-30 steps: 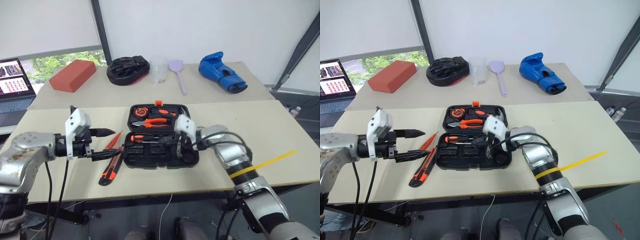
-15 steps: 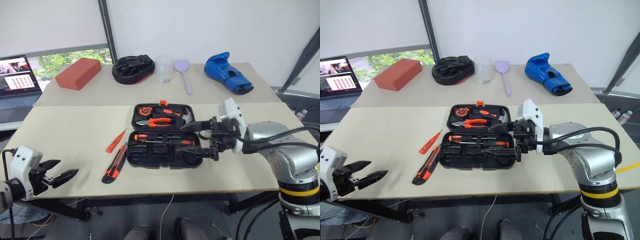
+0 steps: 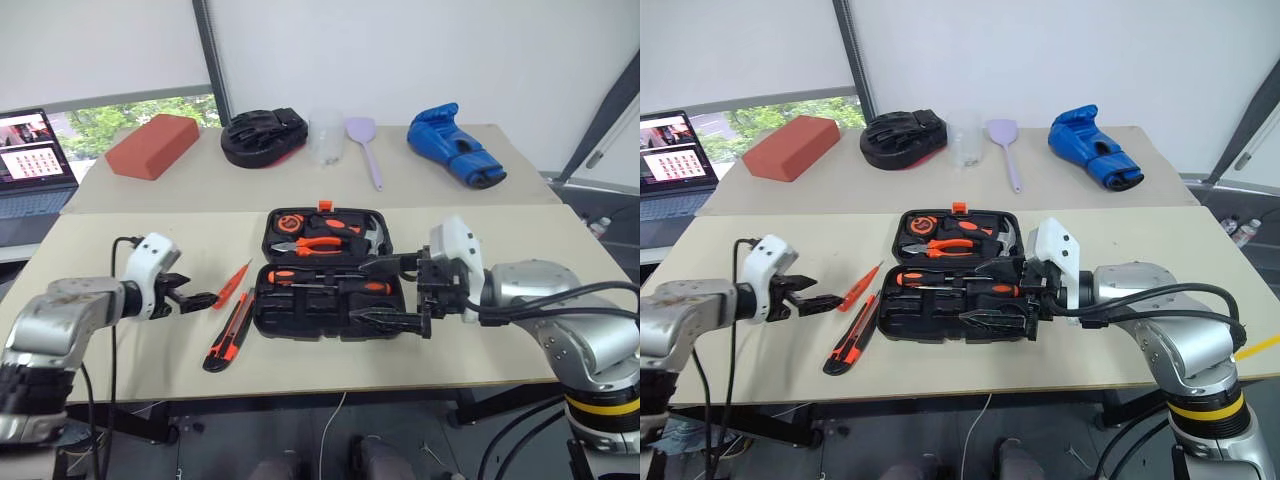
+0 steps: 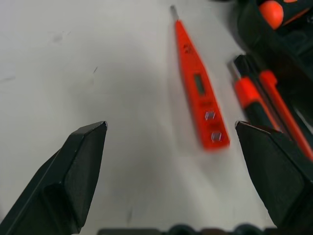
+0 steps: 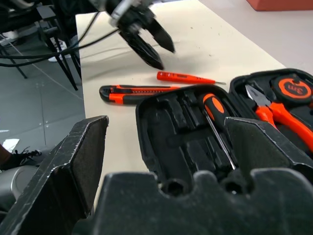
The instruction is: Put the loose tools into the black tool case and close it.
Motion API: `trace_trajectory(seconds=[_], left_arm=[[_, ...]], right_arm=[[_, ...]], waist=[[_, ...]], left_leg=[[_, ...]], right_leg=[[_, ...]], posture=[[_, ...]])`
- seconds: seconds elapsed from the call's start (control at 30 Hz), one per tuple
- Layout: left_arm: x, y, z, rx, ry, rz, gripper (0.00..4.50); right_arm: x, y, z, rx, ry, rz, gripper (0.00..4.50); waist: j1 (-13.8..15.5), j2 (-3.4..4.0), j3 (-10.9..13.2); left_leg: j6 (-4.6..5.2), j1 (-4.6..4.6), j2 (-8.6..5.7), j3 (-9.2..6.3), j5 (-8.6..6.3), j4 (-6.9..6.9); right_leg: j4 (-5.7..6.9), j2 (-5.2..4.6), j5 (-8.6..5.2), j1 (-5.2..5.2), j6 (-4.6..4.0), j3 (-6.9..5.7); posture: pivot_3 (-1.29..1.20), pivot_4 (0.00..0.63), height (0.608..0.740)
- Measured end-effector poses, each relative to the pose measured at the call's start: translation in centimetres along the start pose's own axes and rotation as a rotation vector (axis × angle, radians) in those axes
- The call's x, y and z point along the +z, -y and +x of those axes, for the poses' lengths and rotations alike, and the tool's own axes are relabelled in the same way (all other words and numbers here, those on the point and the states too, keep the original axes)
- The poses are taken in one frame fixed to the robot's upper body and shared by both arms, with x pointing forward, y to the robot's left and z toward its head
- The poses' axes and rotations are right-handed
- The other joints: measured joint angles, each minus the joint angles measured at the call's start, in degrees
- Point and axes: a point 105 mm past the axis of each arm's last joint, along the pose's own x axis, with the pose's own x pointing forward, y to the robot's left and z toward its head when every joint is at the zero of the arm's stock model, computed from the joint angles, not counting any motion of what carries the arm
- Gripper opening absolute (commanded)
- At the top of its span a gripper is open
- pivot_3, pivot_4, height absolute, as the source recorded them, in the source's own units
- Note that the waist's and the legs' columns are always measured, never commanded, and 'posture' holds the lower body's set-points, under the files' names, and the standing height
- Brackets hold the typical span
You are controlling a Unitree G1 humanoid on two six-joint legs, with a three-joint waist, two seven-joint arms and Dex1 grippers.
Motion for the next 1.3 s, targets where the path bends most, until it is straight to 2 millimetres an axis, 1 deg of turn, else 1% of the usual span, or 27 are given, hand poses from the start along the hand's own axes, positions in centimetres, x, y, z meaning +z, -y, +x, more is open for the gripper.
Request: trace_trajectory(seconds=[0.1,0.17,0.23,0.27,0.3,0.33,0.37,0.43,0.47,0.5,0.53,0.57,0.6,0.63,0.7,0.73,0.77,0.83,0.87,0.9,0.93,0.97,1.03,1.1,1.17,1.3], left_arm=[[0.2,-0.3,1.3,0.008,-0.046,0.019,4.5],[0.4,-0.6,1.9,0.016,-0.07,0.053,4.5],[0.7,-0.6,2.5,0.015,-0.086,0.095,3.98],[0.7,-0.7,2.8,0.019,-0.092,0.115,3.84],[0.8,-0.8,3.0,0.011,-0.091,0.119,3.41],[0.8,-0.7,3.1,-0.005,-0.088,0.118,3.17],[0.8,-0.8,3.1,-0.01,-0.09,0.125,2.74],[0.8,-0.9,3.2,-0.014,-0.099,0.15,2.13],[0.8,-1.0,3.2,-0.013,-0.101,0.155,1.68],[0.8,-1.2,3.2,-0.011,-0.102,0.155,1.45],[0.9,-1.4,3.2,-0.008,-0.101,0.155,0.93],[0.9,-1.6,3.1,-0.005,-0.101,0.153,0.7],[1.0,-1.8,3.0,0.0,-0.1,0.153,0.29],[1.0,-2.1,2.9,0.001,-0.1,0.151,0.14],[1.1,-2.8,2.5,0.01,-0.106,0.154,0.12],[1.2,-3.5,2.1,0.023,-0.108,0.162,0.12],[1.7,-3.9,1.8,0.022,-0.094,0.189,0.12],[4.0,-3.8,1.0,-0.014,-0.023,0.289,0.11],[5.0,-3.3,0.6,-0.044,0.011,0.339,0.11],[6.5,-2.4,0.2,-0.108,0.064,0.421,0.11],[7.5,-1.4,-0.1,-0.162,0.1,0.478,0.11],[8.1,-0.5,-0.3,-0.209,0.122,0.522,0.11],[9.1,1.7,0.2,-0.317,0.151,0.592,0.11],[9.0,3.8,1.3,-0.413,0.139,0.63,0.11],[8.3,5.4,2.5,-0.492,0.096,0.657,0.11],[6.6,7.7,4.5,-0.59,-0.014,0.68,0.11]], right_arm=[[0.0,-0.2,0.1,-0.01,0.0,-0.008,4.43],[0.0,-0.2,0.1,-0.026,0.001,-0.007,4.43],[0.0,-0.2,0.1,-0.036,0.003,-0.009,4.5],[-0.1,-0.2,0.1,-0.04,0.003,-0.008,4.5],[-0.1,-0.3,0.1,-0.043,0.003,-0.006,4.5],[-0.2,-0.4,0.1,-0.042,0.004,-0.001,4.5],[-0.3,-0.4,0.1,-0.043,0.003,0.0,4.5],[-0.4,-0.5,0.0,-0.049,-0.006,0.0,4.5],[-0.5,-0.4,0.0,-0.052,-0.012,0.0,4.5],[-0.6,-0.4,-0.1,-0.054,-0.016,0.002,4.5],[-0.7,-0.4,-0.3,-0.057,-0.022,0.005,4.5],[-0.9,-0.5,-0.4,-0.058,-0.03,0.011,4.5],[-1.2,-0.5,-0.7,-0.061,-0.041,0.018,4.5],[-1.4,-0.6,-0.9,-0.061,-0.051,0.025,4.5],[-1.8,-0.8,-1.5,-0.064,-0.07,0.041,4.5],[-2.0,-0.9,-1.9,-0.066,-0.081,0.052,4.5],[-2.3,-1.1,-2.2,-0.069,-0.094,0.063,4.5],[-2.5,-1.3,-2.6,-0.072,-0.104,0.078,4.5],[-2.6,-1.4,-2.7,-0.076,-0.105,0.077,4.5],[-2.6,-1.5,-2.7,-0.08,-0.106,0.076,4.5],[-2.6,-1.5,-2.7,-0.083,-0.107,0.073,4.5],[-2.6,-1.6,-2.6,-0.085,-0.107,0.071,4.5],[-2.5,-1.6,-2.7,-0.095,-0.108,0.067,4.5],[-2.4,-1.6,-2.6,-0.099,-0.107,0.061,4.5],[-2.3,-1.6,-2.6,-0.105,-0.102,0.061,4.5],[-2.3,-1.5,-2.6,-0.118,-0.097,0.063,4.5]], waist=[[-0.16,0.0,0.0],[0.04,0.0,0.0],[0.3,0.0,0.0],[0.44,0.0,0.0],[0.54,0.0,0.0],[0.65,0.0,0.0],[0.66,0.0,0.0],[0.7,-0.01,-0.01],[0.69,-0.01,-0.01],[0.66,-0.01,-0.01],[0.63,-0.01,-0.01],[0.6,-0.01,-0.01],[0.56,-0.02,-0.01],[0.54,-0.02,-0.01],[0.52,-0.03,0.0],[0.41,-0.04,0.0],[0.45,-0.05,0.01],[0.54,-0.07,0.02],[0.66,-0.07,0.02],[0.79,-0.07,0.02],[0.88,-0.07,0.02],[0.91,-0.07,0.02],[1.03,-0.07,0.02],[1.01,-0.07,0.02],[0.86,-0.07,0.02],[0.58,-0.08,0.02]], left_leg=[[-0.06,0.01,0.01,0.01,-0.03,0.04],[-0.4,0.03,0.02,0.0,-0.2,0.08],[-0.42,0.04,0.02,0.0,-0.19,0.15],[-0.43,0.08,0.03,0.0,-0.18,0.18],[-0.43,0.09,0.04,0.0,-0.18,0.22],[-0.43,0.09,0.03,-0.01,-0.18,0.25],[-0.43,0.09,0.03,-0.01,-0.19,0.26],[-0.42,0.1,0.02,-0.01,-0.18,0.27],[-0.41,0.1,0.02,-0.01,-0.18,0.27],[-0.39,0.1,0.02,-0.01,-0.17,0.27],[-0.36,0.1,0.03,-0.01,-0.15,0.27],[-0.35,0.09,0.03,-0.01,-0.14,0.27],[-0.28,0.09,0.04,-0.01,-0.11,0.28],[-0.21,0.08,0.03,-0.01,-0.07,0.28],[-0.06,0.02,0.05,-0.01,0.02,0.28],[-0.05,-0.02,0.06,-0.01,0.01,0.28],[-0.05,-0.05,0.06,-0.02,0.02,0.28],[-0.05,-0.14,0.06,-0.03,0.02,0.29],[-0.05,-0.16,0.06,-0.03,0.01,0.31],[-0.03,-0.16,0.03,-0.03,0.0,0.34],[-0.01,-0.19,0.03,-0.03,-0.02,0.4],[0.02,-0.26,0.03,-0.04,-0.03,0.51],[0.07,-0.35,0.02,-0.05,-0.03,0.65],[0.13,-0.37,0.01,-0.05,0.0,0.7],[0.16,-0.38,0.02,-0.05,0.01,0.72],[0.2,-0.39,0.05,-0.05,0.01,0.72]], right_leg=[[-0.08,0.01,0.01,-0.01,-0.03,0.02],[-0.06,0.01,0.03,0.02,-0.07,0.02],[-0.02,0.0,0.04,0.05,-0.1,0.03],[-0.01,0.0,0.05,0.1,-0.11,0.04],[0.0,0.0,0.06,0.13,-0.12,0.04],[0.04,-0.01,0.06,0.13,-0.11,0.05],[0.05,-0.02,0.06,0.13,-0.11,0.07],[0.07,-0.02,0.06,0.14,-0.1,0.07],[0.07,-0.02,0.06,0.13,-0.1,0.07],[0.09,-0.02,0.06,0.13,-0.11,0.07],[0.1,-0.01,0.06,0.12,-0.11,0.07],[0.1,-0.01,0.06,0.11,-0.11,0.06],[0.12,-0.01,0.06,0.11,-0.11,0.06],[0.11,-0.01,0.06,0.1,-0.11,0.07],[0.09,0.0,0.06,0.06,-0.11,0.04],[0.09,0.01,0.06,0.0,-0.11,0.06],[0.09,0.01,0.06,-0.01,-0.12,0.03],[0.04,-0.01,0.07,-0.05,-0.12,0.01],[0.02,-0.04,0.07,-0.04,-0.12,-0.01],[0.01,-0.06,0.07,-0.03,-0.12,-0.02],[-0.01,-0.06,0.07,-0.02,-0.11,-0.03],[-0.01,-0.06,0.08,-0.02,-0.1,-0.05],[-0.03,-0.06,0.12,-0.02,-0.03,-0.06],[-0.03,-0.06,0.15,0.0,0.02,-0.04],[-0.01,-0.05,0.16,0.0,0.01,-0.02],[0.0,-0.04,0.16,-0.02,0.0,-0.01]], posture=[[0.0,0.15,0.74],[0.0,0.15,0.74],[0.0,0.15,0.74],[0.0,0.15,0.74],[0.0,0.15,0.74],[0.0,0.15,0.74],[0.0,0.15,0.74],[0.0,0.15,0.74],[0.0,0.15,0.74],[0.0,0.15,0.74],[0.0,0.15,0.74],[0.0,0.15,0.74],[0.0,0.15,0.74],[0.0,0.15,0.74],[0.0,0.15,0.74],[0.0,0.15,0.74],[0.0,0.15,0.74],[0.0,0.15,0.74],[0.0,0.15,0.74],[0.0,0.15,0.74],[0.0,0.15,0.74],[0.0,0.15,0.74],[0.0,0.15,0.74],[0.0,0.15,0.74],[0.0,0.15,0.74],[0.0,0.15,0.74]])
